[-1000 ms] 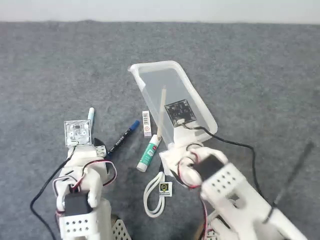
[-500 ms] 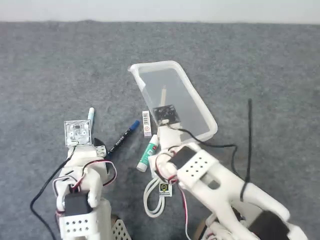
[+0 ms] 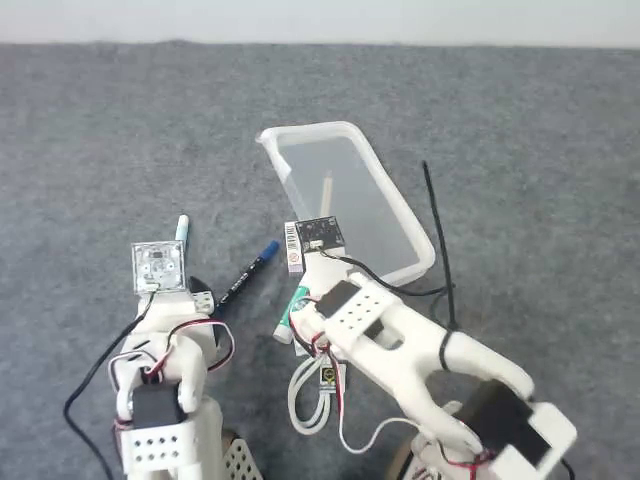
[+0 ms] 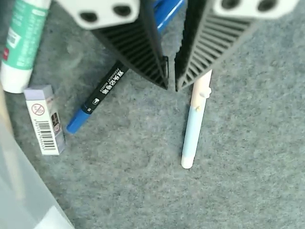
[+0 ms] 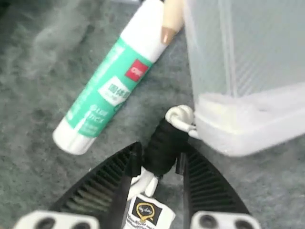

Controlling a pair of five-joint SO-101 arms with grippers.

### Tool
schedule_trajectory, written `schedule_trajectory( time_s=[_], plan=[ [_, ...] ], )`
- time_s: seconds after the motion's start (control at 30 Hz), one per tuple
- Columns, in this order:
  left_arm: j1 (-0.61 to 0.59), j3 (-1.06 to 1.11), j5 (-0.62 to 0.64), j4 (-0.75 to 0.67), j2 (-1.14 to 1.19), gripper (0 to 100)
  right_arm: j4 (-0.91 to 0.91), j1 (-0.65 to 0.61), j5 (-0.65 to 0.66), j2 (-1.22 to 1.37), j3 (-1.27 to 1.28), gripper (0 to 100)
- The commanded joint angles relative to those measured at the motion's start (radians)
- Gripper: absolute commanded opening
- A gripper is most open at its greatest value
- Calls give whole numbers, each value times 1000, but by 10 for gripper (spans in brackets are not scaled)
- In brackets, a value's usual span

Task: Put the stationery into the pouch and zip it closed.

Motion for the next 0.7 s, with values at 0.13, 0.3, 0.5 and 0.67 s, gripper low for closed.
schedule_trajectory(
  time_s=[0.13,0.3,0.5,0.67],
  plan=[
    [-2,-13,-14,-29,-18,27,-7,71,-8,25,-77,106],
    [-2,-13,-14,-28,-18,27,8,79,38,22,-84,19],
    [-2,-13,-14,-25,-18,27,125,77,58,-64,-95,6],
    [-2,-27,-14,9,-18,34,231,77,146,-243,-92,6]
  ],
)
